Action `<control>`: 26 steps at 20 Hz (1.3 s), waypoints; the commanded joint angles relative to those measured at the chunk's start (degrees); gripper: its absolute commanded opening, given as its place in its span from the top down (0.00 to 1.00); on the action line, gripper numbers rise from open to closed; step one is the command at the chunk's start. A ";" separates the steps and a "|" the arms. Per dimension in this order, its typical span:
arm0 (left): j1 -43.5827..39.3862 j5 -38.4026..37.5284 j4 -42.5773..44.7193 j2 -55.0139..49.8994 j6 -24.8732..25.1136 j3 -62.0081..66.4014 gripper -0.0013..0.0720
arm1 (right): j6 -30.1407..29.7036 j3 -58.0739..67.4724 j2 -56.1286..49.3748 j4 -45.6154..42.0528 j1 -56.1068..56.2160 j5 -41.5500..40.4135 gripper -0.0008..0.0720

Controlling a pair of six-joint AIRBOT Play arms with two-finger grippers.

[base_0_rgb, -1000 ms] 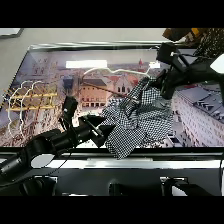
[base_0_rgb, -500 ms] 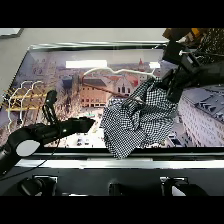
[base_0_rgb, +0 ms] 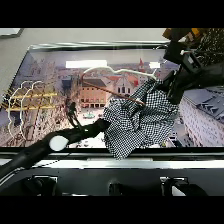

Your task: Fold the clothes and pants, and hang the long-sleeved shirts on hangers.

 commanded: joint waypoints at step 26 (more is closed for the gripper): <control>-8.85 12.22 -7.23 -17.03 0.13 12.20 0.29 | 2.69 0.02 0.04 -1.95 -0.02 -0.11 0.95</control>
